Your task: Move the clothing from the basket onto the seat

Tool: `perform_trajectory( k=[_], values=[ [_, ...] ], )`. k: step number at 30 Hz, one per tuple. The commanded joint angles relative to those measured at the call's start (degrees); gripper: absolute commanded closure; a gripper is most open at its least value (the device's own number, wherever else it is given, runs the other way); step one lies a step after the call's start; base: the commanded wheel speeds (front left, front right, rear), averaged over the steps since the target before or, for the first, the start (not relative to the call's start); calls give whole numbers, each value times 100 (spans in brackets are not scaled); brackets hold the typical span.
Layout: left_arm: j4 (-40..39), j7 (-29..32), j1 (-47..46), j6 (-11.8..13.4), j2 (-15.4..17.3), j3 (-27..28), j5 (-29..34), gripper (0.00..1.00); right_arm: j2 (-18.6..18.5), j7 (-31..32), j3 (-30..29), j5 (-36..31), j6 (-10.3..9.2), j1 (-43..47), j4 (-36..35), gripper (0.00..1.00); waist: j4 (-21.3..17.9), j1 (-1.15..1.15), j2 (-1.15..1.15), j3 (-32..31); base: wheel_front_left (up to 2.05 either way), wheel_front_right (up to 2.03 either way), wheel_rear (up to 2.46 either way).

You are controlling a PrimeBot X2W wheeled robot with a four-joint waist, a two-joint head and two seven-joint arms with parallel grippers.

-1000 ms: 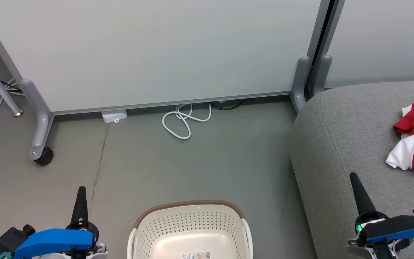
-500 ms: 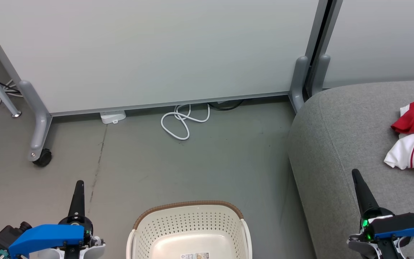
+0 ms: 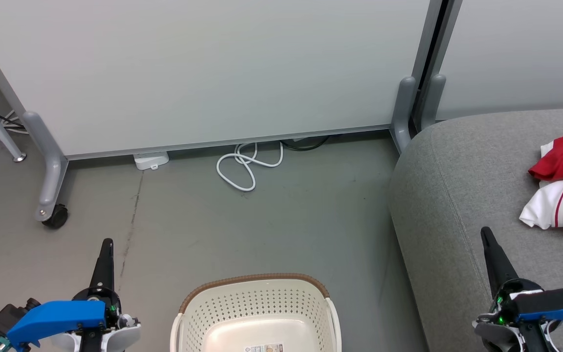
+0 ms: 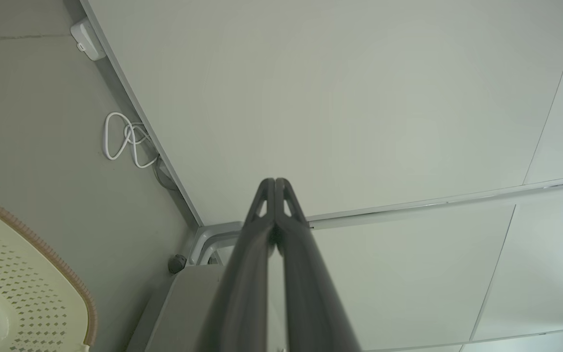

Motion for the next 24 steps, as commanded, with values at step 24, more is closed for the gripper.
perform_trajectory(
  k=[24],
  values=[
    [-97, 284, -206, -77, -11, 138, -947, 100, 5, 145, -66, 1055, 2, -158, 46, 100, -59, 0, 0, -19, 0, 0, 0]
  ],
)
